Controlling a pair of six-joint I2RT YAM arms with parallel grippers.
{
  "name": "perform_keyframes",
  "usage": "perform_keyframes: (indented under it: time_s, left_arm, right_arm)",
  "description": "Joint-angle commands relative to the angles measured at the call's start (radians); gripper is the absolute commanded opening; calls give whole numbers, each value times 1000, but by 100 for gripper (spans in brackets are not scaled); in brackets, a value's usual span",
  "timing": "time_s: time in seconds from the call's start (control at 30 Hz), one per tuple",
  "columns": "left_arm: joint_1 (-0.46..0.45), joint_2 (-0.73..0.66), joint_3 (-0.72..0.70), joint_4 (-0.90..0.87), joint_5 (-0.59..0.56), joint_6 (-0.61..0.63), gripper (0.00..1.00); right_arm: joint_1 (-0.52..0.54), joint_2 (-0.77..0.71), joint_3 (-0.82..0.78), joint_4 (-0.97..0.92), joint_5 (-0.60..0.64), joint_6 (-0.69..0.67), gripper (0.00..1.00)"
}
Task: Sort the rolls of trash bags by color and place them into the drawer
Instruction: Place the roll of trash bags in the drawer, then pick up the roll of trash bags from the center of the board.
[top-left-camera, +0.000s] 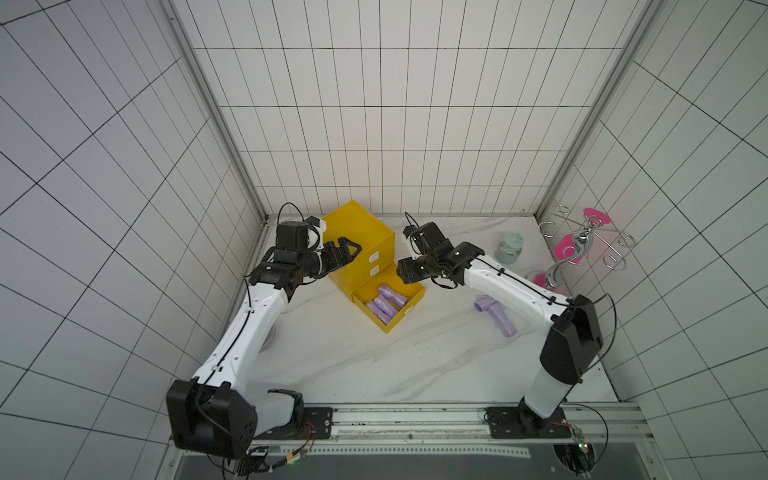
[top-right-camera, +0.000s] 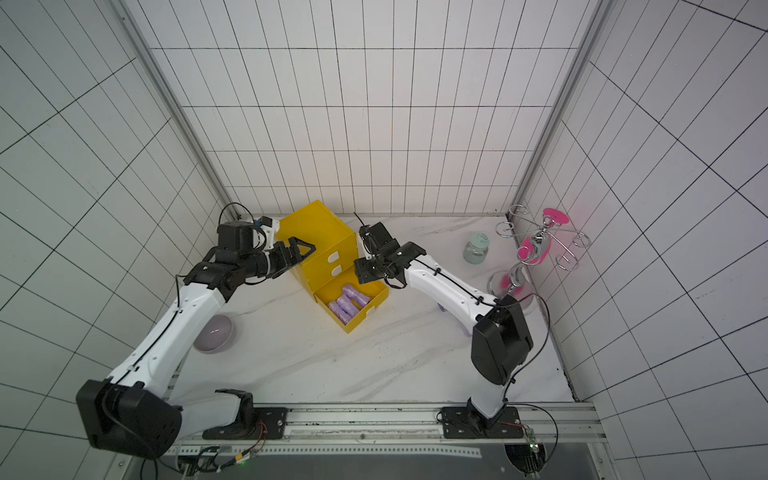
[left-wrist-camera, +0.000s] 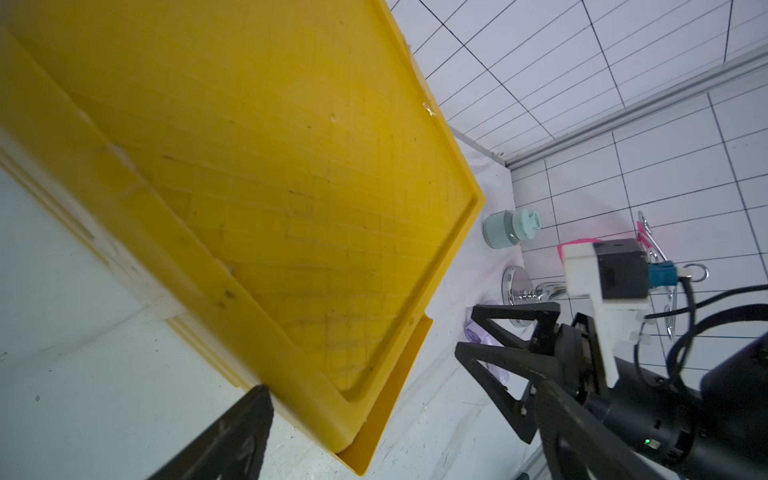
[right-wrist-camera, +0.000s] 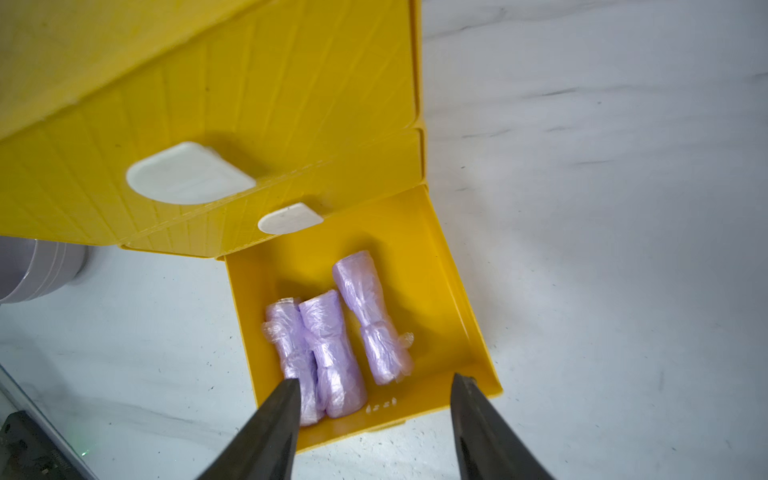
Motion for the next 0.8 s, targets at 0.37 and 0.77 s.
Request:
perform_keyframes:
  time_s: [0.37, 0.77]
  left_arm:
    - [-259, -3, 3, 23, -123, -19, 97]
    - [-259, -35, 7, 4, -124, -10, 97]
  right_arm:
    - [-293, -226, -434, -13, 147, 116, 75]
    - [-506, -185, -556, 57, 166, 162, 78]
